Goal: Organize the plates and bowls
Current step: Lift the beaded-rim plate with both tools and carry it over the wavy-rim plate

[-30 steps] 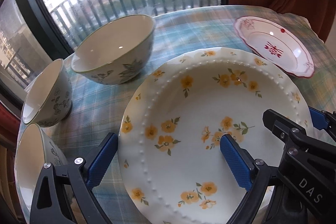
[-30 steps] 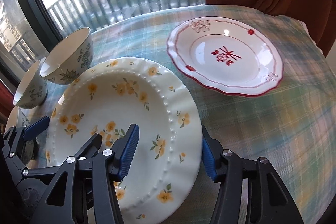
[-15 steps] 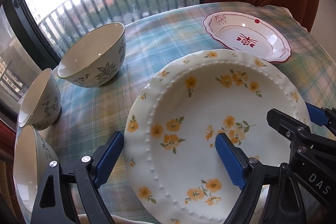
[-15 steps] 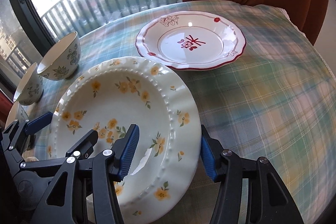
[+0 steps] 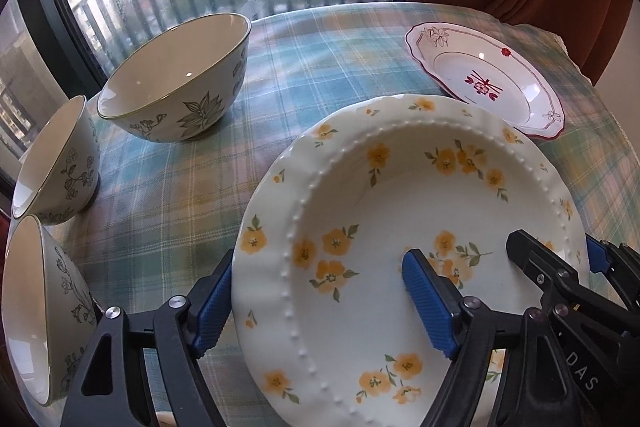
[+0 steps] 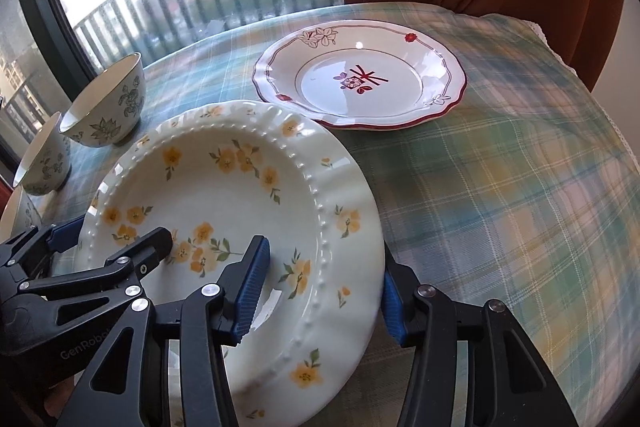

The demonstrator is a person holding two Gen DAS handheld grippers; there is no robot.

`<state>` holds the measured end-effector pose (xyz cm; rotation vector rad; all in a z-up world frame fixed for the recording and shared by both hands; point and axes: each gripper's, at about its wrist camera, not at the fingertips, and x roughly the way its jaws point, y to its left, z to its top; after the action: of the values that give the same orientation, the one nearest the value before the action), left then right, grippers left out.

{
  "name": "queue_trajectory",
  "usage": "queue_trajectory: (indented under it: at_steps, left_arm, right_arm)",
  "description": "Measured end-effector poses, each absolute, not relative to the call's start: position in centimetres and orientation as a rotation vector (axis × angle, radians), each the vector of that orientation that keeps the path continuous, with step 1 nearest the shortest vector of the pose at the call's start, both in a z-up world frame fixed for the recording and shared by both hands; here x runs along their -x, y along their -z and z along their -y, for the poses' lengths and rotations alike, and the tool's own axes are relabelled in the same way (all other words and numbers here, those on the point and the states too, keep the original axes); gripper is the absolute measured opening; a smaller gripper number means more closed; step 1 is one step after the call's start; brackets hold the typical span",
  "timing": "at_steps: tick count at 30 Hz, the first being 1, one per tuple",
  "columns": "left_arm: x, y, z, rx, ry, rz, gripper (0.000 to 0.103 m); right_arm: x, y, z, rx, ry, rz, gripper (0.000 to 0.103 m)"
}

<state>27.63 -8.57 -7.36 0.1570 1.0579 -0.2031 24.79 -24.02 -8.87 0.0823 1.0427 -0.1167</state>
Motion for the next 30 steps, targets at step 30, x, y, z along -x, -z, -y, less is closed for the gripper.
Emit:
queue_trajectory:
  at_steps: [30]
  left_arm:
    - [-23.8,1.4,8.0,-0.131,0.250,-0.997,0.081]
  right_arm:
    - [-20.3,1.3,23.6,-0.037,0.191,-0.870,0.054]
